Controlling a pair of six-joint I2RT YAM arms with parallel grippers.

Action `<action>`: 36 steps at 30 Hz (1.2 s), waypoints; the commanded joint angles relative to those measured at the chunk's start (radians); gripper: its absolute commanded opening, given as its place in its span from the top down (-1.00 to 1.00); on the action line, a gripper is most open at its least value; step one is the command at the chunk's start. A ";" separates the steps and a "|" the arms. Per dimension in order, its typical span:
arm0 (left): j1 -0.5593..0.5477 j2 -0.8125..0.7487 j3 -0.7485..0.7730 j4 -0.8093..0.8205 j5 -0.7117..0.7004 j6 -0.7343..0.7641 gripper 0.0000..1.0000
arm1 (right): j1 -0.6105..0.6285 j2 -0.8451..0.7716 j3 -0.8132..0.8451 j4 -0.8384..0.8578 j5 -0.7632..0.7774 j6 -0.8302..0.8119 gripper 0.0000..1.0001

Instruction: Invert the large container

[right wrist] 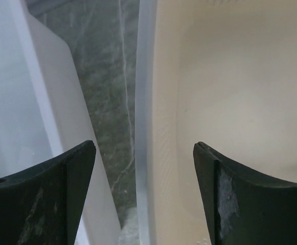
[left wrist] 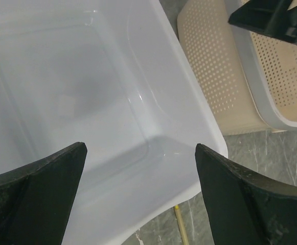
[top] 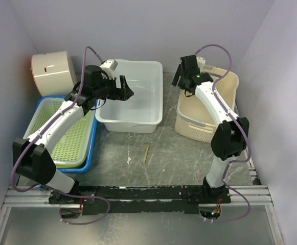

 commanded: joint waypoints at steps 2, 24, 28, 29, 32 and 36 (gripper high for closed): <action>-0.007 -0.018 -0.042 0.015 0.013 -0.004 -0.99 | 0.004 0.045 -0.019 0.023 -0.070 0.052 -0.26; -0.005 -0.076 -0.070 0.006 -0.162 0.049 -0.99 | 0.029 0.039 -0.088 0.015 -0.014 -0.011 0.18; -0.003 -0.091 -0.076 0.005 -0.187 0.049 -1.00 | 0.030 0.038 -0.087 0.018 -0.019 -0.005 0.48; -0.003 -0.094 -0.081 0.009 -0.194 0.046 -1.00 | 0.029 0.032 -0.082 0.022 -0.027 -0.010 0.55; -0.002 -0.099 -0.094 0.014 -0.215 0.044 -1.00 | 0.029 0.001 -0.046 0.028 -0.057 -0.038 0.98; -0.002 -0.098 -0.091 0.008 -0.211 0.042 -1.00 | 0.024 -0.068 0.022 0.028 -0.086 -0.054 1.00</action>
